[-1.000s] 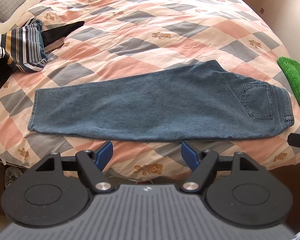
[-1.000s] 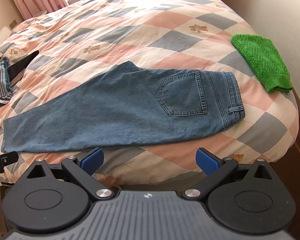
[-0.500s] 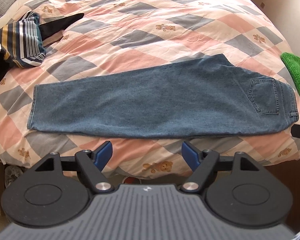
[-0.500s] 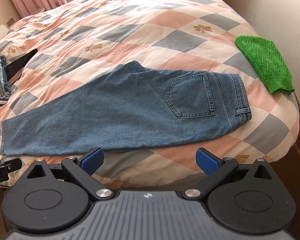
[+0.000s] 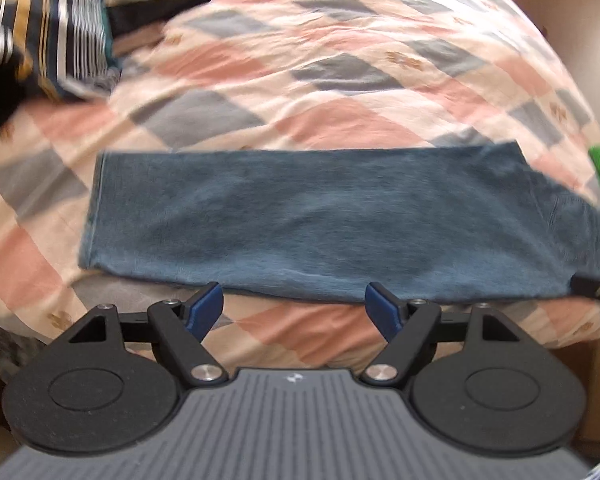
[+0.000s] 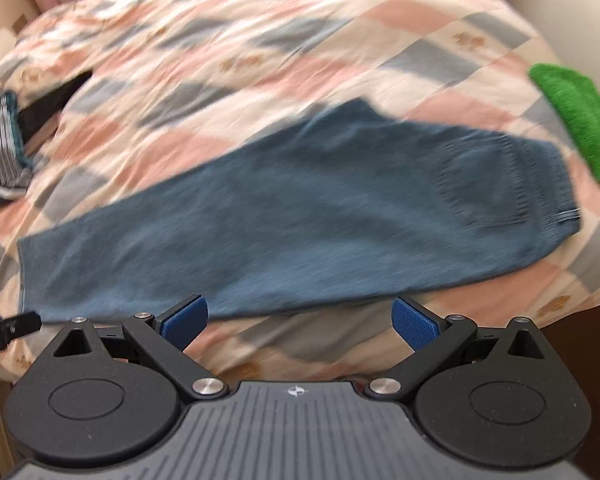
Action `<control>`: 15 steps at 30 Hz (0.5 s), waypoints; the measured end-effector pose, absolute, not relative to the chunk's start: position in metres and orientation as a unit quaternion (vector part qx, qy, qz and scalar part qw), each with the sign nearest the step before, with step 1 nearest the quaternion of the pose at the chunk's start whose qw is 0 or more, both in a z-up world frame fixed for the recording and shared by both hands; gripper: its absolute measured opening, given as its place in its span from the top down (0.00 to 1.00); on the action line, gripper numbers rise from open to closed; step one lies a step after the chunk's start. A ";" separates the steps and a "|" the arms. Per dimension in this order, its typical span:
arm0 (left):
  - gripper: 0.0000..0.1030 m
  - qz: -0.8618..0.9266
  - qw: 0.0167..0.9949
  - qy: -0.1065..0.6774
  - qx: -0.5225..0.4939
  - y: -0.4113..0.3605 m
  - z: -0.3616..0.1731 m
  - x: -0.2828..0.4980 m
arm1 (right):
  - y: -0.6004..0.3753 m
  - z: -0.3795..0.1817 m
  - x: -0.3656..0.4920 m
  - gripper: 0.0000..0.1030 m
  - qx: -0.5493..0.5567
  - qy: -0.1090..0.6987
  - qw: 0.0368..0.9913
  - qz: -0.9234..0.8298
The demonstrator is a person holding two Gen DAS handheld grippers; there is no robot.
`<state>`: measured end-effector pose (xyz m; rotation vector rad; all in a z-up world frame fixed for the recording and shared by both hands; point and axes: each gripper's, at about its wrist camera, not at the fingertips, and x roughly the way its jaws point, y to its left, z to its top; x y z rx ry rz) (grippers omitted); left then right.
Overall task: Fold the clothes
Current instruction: 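Grasp the folded jeans hem with the left gripper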
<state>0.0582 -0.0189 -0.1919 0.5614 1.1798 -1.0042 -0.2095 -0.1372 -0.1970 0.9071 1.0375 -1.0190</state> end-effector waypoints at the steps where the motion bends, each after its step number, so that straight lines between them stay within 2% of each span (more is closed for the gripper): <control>1: 0.27 -0.443 0.678 0.538 0.233 -0.013 -0.199 0.073 | -0.135 -0.203 -0.198 0.02 0.404 0.465 0.653 -0.441; 5: 0.37 -0.401 0.678 0.599 0.141 0.022 -0.235 0.139 | -0.123 -0.230 -0.158 0.02 0.405 0.503 0.647 -0.406; 7: 0.46 -0.375 0.682 0.621 0.094 0.039 -0.254 0.170 | -0.118 -0.246 -0.137 0.02 0.402 0.524 0.643 -0.388; 9: 0.59 -0.355 0.694 0.623 0.069 0.054 -0.268 0.199 | -0.115 -0.262 -0.119 0.02 0.403 0.542 0.638 -0.370; 11: 0.59 -0.354 0.710 0.606 0.061 0.061 -0.274 0.228 | -0.112 -0.277 -0.102 0.02 0.406 0.552 0.637 -0.354; 15: 0.47 -0.381 0.723 0.574 0.055 0.061 -0.290 0.288 | -0.112 -0.303 -0.077 0.02 0.405 0.547 0.653 -0.332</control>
